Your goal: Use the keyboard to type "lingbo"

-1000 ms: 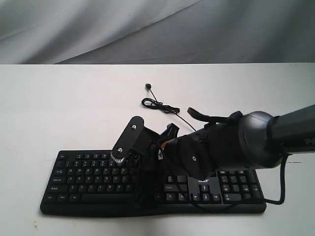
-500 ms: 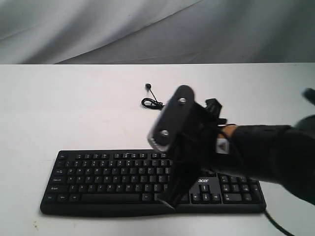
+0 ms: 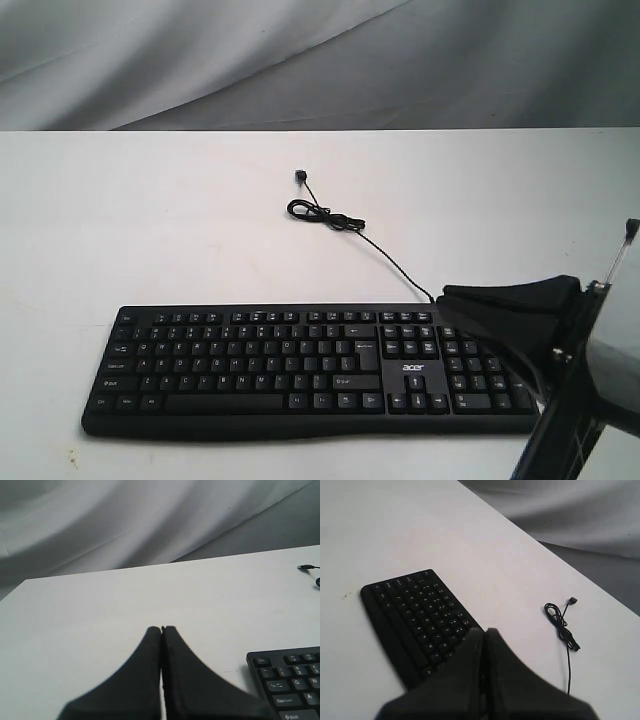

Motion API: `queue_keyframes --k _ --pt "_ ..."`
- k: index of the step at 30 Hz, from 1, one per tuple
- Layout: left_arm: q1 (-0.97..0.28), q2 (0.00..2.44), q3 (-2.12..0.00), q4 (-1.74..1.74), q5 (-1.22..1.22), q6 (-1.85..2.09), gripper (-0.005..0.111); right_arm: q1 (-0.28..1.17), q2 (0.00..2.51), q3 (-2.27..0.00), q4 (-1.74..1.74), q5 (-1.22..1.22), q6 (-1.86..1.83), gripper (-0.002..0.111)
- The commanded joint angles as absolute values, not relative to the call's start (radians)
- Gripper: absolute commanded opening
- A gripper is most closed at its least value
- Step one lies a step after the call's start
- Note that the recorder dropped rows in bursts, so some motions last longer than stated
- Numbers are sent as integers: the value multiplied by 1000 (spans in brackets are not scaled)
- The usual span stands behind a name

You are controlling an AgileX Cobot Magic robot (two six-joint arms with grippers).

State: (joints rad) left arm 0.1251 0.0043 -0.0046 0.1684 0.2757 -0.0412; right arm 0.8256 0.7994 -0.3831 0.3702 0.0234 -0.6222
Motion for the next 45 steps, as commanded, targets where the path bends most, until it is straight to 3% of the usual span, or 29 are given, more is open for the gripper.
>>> queue_keyframes --k 1,10,19,29,41,45 --pt "118 0 0 167 266 -46 0 825 806 -375 378 11 -618 0" --pt "118 0 0 167 266 -46 0 766 774 -375 406 -47 -584 0" --pt "118 0 0 167 266 -46 0 367 574 -375 408 26 -582 0" --pt "118 0 0 167 266 -46 0 -14 226 -375 399 506 -582 0" --pt "118 0 0 167 266 -46 0 -32 219 -277 276 550 -582 0" --pt "118 0 0 167 266 -46 0 -32 219 -229 164 468 -427 0"
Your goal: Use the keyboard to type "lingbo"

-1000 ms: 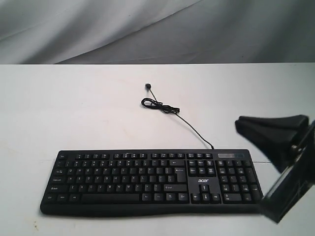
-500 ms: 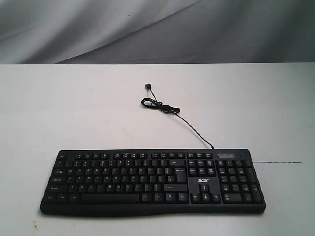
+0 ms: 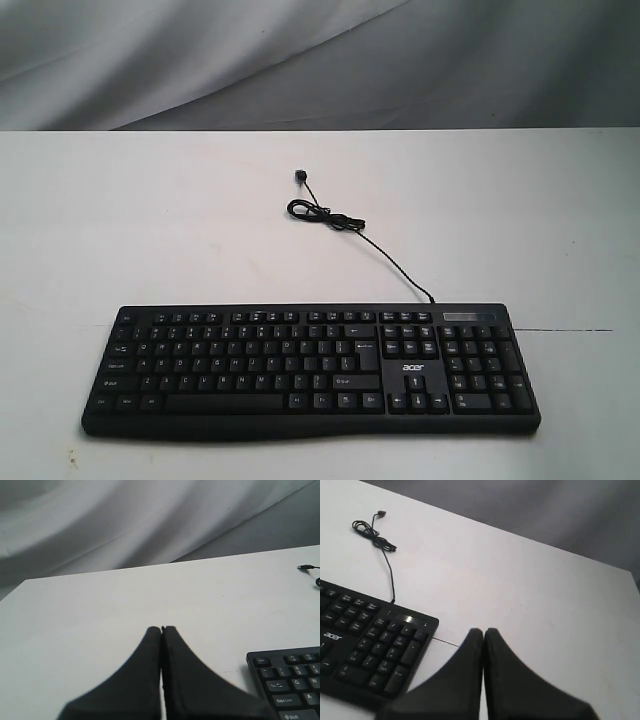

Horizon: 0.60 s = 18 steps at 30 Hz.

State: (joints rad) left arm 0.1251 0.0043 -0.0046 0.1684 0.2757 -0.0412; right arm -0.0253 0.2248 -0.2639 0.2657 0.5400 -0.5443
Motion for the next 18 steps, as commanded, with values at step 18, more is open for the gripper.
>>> queue_keyframes --k 18 --pt "118 0 0 167 266 -46 0 -32 36 0 0 184 -200 0"
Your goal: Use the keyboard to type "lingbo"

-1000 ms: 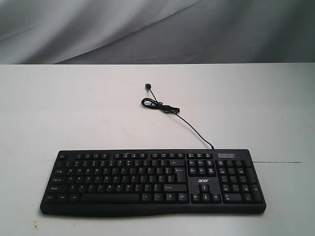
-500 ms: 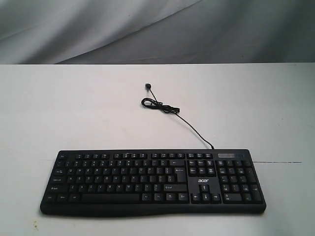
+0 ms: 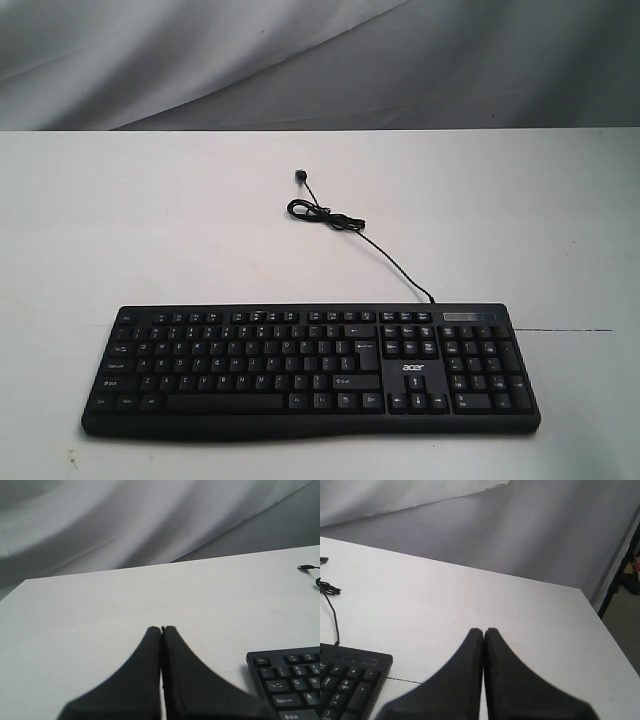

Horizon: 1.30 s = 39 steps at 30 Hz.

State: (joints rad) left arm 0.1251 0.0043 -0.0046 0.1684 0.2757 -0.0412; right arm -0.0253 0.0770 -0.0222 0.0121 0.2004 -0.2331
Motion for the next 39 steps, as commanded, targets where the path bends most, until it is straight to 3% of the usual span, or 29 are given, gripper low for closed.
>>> queue_keyframes --k 1,10,39 --pt "118 0 0 167 266 -46 0 -32 28 0 0 186 -200 0" --pt "118 0 0 167 266 -46 0 -32 24 0 0 332 -200 0" --pt "118 0 0 167 266 -46 0 -32 24 0 0 334 -200 0"
